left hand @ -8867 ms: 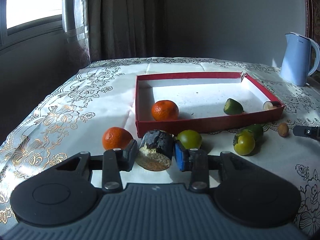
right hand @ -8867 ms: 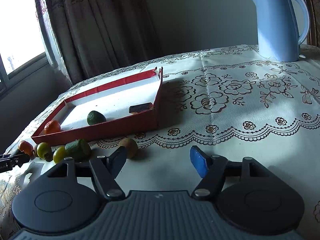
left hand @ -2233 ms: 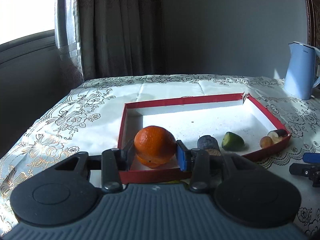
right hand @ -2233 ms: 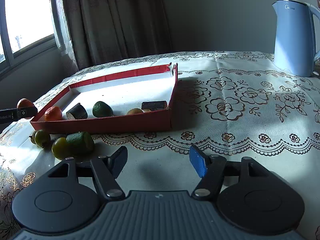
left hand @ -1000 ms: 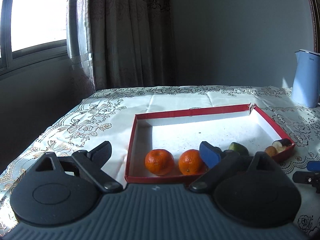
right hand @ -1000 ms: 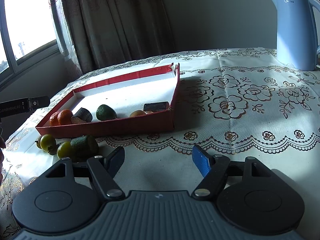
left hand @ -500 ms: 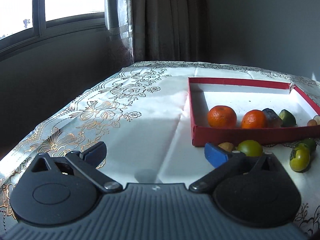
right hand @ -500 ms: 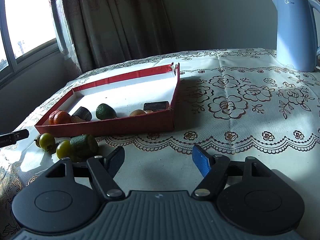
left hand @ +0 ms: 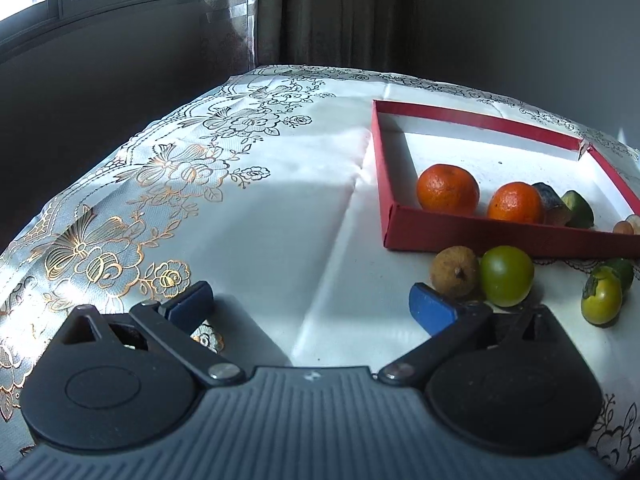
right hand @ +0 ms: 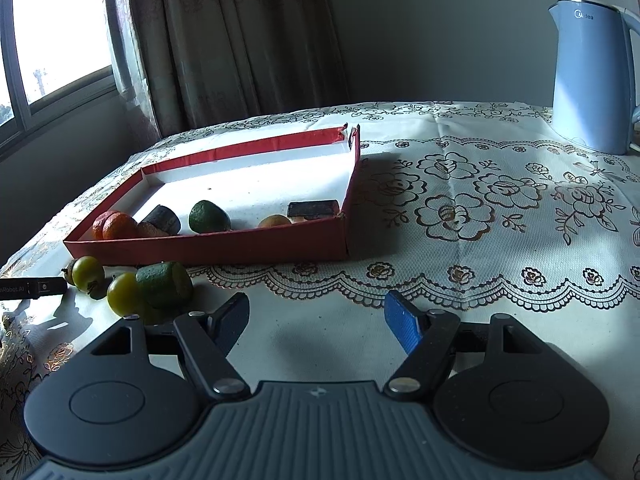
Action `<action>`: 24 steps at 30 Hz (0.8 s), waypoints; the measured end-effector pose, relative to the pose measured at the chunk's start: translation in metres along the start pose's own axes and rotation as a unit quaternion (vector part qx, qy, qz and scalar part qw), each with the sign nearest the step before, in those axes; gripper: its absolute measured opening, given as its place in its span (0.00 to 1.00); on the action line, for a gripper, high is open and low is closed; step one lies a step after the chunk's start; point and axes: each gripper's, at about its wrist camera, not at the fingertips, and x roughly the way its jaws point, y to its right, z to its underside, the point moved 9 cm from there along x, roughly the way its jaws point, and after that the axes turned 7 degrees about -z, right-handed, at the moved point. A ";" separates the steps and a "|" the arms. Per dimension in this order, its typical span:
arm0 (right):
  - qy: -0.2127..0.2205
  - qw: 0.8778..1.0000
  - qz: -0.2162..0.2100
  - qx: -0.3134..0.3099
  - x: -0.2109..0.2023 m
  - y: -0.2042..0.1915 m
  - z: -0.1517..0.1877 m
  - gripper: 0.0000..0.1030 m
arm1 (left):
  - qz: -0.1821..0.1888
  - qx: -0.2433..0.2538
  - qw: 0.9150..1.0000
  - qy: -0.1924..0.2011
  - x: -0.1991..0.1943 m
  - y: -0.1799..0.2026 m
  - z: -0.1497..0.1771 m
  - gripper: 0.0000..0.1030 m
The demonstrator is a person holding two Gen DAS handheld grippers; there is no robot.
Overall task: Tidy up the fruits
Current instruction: 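Move the right gripper to the green cucumber piece and close on it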
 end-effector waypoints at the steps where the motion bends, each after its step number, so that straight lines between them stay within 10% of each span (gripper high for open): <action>1: 0.001 1.000 0.004 -0.005 0.000 -0.001 0.000 0.72 | 0.000 0.000 1.000 0.000 0.000 0.000 0.000 1.00; 24: 0.000 0.993 -0.041 -0.114 0.023 -0.089 -0.013 0.70 | 0.004 -0.004 1.000 0.001 0.000 -0.002 -0.001 1.00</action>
